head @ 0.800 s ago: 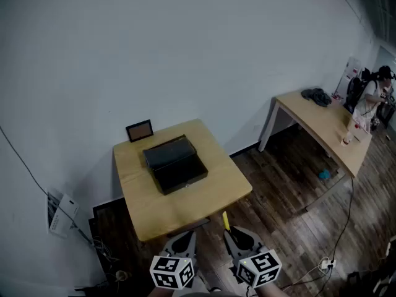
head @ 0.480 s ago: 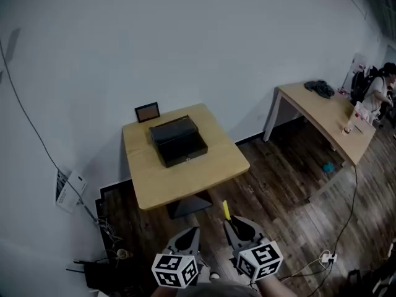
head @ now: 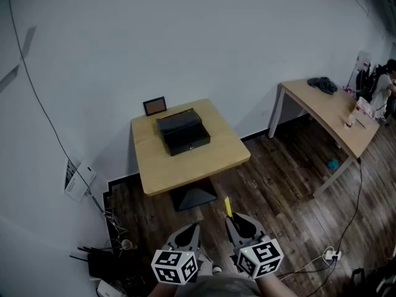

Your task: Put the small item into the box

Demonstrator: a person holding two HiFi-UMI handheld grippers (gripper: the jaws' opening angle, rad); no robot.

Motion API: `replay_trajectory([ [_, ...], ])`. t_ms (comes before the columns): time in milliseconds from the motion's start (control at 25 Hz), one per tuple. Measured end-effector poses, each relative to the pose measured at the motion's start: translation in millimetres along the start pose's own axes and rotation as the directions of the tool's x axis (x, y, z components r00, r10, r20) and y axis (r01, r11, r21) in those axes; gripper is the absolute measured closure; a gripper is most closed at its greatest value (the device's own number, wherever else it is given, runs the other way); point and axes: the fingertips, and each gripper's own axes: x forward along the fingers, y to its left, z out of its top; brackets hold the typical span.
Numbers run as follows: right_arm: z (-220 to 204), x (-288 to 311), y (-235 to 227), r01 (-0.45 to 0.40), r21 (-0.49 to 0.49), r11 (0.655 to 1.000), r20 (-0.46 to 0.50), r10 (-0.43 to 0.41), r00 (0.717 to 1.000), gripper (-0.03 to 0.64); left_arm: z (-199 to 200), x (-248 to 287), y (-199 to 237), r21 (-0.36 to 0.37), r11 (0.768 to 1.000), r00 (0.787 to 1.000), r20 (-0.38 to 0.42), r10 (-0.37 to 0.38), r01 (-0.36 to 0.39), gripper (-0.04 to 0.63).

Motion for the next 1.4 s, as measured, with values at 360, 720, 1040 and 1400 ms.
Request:
replay_trajectory([
  [360,-3,-8,1,-0.009,-0.001,1.000,-0.002,0.009,1.000,0.563,-2,0,-12,0.000,1.000,1.000,0.006,-0.004,0.004,0.593],
  [720,0,9,-8,-0.023,0.050,0.999,0.006,0.022,1.000,0.563,1,15,-1,-0.028,1.000,1.000,-0.008,0.003,-0.003,0.592],
  [1040,3,56,-24,-0.033,0.053,0.998,-0.018,0.034,0.999,0.563,17,40,36,-0.060,0.998,0.999,-0.006,0.033,-0.033,0.593],
  [1400,23,144,-33,-0.049,0.046,0.998,-0.042,0.051,0.998,0.563,56,87,98,-0.079,0.997,1.000,-0.012,0.025,-0.026,0.592],
])
